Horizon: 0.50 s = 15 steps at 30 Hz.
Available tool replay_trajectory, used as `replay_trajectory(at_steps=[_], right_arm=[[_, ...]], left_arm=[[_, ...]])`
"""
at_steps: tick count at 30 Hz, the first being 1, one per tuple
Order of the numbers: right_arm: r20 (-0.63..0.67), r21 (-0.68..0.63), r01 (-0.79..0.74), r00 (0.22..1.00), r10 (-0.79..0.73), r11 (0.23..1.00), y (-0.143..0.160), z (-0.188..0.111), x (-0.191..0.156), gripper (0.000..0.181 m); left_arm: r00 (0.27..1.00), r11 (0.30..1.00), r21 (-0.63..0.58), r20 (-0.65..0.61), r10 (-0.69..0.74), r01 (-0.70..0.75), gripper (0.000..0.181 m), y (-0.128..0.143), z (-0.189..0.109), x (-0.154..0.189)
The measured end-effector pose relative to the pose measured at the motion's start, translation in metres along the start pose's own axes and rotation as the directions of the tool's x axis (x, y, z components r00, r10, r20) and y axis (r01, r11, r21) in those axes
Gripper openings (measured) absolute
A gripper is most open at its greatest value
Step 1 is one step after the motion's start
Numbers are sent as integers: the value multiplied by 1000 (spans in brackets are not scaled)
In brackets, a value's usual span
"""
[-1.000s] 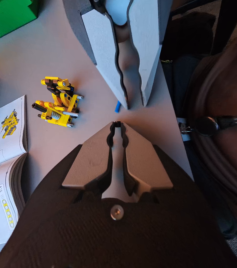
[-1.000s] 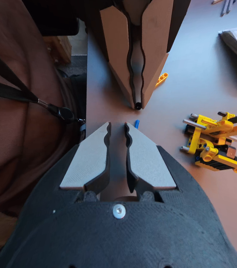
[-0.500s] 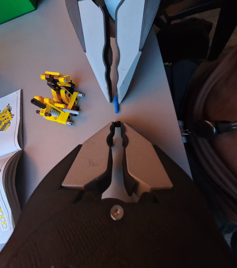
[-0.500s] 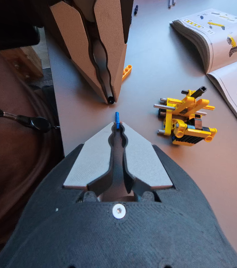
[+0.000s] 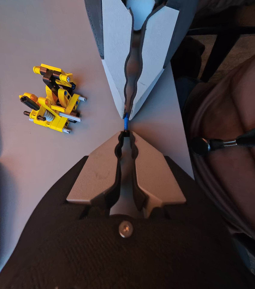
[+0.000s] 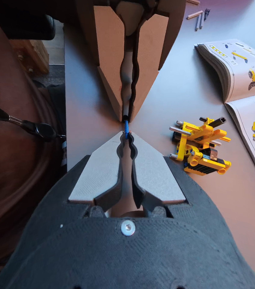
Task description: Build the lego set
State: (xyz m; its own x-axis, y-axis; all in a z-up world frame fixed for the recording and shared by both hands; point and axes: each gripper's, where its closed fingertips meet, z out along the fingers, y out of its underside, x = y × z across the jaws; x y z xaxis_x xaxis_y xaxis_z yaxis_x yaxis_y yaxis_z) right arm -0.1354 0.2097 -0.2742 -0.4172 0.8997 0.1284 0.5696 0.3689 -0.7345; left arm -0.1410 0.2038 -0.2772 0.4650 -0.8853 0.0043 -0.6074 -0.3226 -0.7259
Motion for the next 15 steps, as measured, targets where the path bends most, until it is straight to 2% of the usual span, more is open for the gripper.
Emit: replay_trajectory(at_steps=[9, 15], right_arm=[[31, -36, 60, 998, -59, 998, 3, 0, 0, 1], [24, -86, 21, 1000, -19, 996, 6, -2, 2, 0]], left_arm=[[991, 993, -18, -70, -114, 113, 5, -3, 2, 0], [986, 973, -188, -69, -151, 136, 4, -4, 4, -2]])
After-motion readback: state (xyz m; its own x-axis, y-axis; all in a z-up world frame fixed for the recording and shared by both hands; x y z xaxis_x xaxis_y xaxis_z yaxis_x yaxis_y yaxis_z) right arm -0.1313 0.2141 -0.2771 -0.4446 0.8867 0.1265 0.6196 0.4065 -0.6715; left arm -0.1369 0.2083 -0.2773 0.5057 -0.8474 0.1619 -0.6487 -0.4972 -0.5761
